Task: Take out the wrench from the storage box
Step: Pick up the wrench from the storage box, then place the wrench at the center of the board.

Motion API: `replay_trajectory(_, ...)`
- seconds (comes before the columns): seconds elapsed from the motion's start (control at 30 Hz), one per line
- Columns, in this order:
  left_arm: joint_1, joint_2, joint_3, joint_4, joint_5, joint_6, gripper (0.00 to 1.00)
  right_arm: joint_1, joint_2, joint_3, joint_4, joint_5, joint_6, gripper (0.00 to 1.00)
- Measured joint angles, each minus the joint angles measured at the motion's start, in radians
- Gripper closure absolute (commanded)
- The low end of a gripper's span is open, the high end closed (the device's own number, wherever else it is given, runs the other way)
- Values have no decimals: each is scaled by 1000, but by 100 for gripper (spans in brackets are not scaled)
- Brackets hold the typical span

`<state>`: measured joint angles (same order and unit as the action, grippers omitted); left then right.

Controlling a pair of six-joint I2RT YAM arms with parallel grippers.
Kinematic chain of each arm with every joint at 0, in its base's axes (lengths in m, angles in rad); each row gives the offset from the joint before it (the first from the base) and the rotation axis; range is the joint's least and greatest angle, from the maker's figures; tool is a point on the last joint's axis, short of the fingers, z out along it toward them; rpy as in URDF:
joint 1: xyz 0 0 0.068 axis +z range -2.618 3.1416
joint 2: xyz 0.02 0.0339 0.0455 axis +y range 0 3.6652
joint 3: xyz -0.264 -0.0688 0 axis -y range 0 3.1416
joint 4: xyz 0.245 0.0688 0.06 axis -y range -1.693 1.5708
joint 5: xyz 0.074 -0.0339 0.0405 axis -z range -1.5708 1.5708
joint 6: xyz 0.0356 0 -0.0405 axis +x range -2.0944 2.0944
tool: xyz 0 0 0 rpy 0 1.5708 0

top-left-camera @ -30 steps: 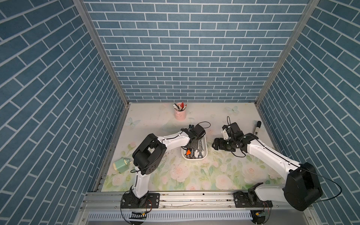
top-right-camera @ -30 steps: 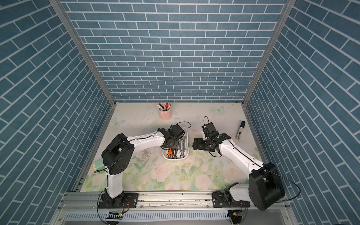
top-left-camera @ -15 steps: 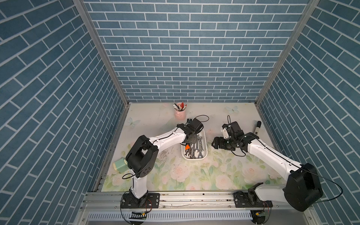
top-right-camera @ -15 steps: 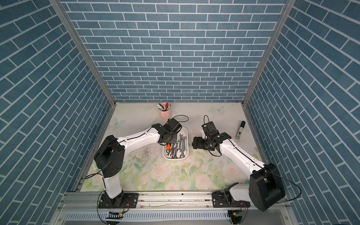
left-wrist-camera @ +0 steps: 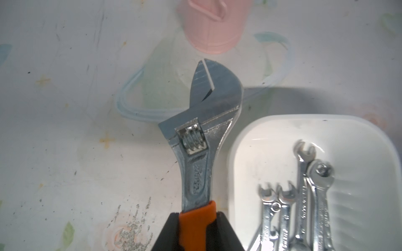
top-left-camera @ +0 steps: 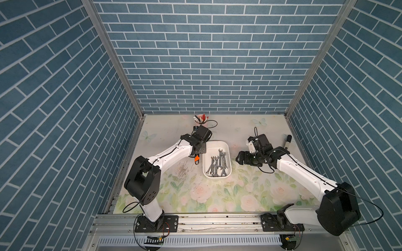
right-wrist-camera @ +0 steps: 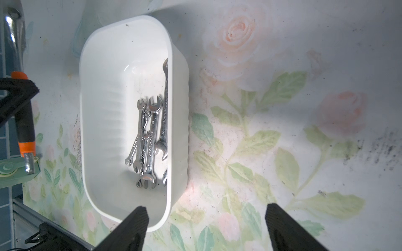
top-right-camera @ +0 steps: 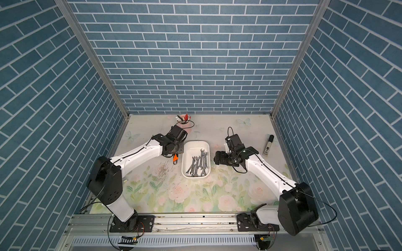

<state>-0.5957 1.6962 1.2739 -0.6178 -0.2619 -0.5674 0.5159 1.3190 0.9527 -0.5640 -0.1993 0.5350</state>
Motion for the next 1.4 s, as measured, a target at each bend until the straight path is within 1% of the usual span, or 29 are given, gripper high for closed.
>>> replay_trajectory(0.13,29,3,-79,36,1,14,95,0,1,7,-1,-1,0,12)
replay_trajectory(0.23,37,23,-109,60,6,21,95,0,5,11,-5,-1,0,12)
replay_trajectory(0.57,40,115,-150,143,31,29,95,0,8,20,-14,0,0,12)
replay_trajectory(0.87,40,123,-176,186,43,27,94,0,11,20,-24,0,0,12)
replay_trajectory(1.13,40,128,-196,219,45,14,83,0,35,20,-30,5,0,12)
replay_trajectory(1.23,40,128,-201,224,46,13,80,0,35,20,-32,8,0,12)
replay_trajectory(1.33,40,128,-203,228,46,10,73,0,35,20,-37,12,1,12)
replay_trajectory(1.4,40,128,-203,228,46,8,69,1,35,20,-42,13,2,12)
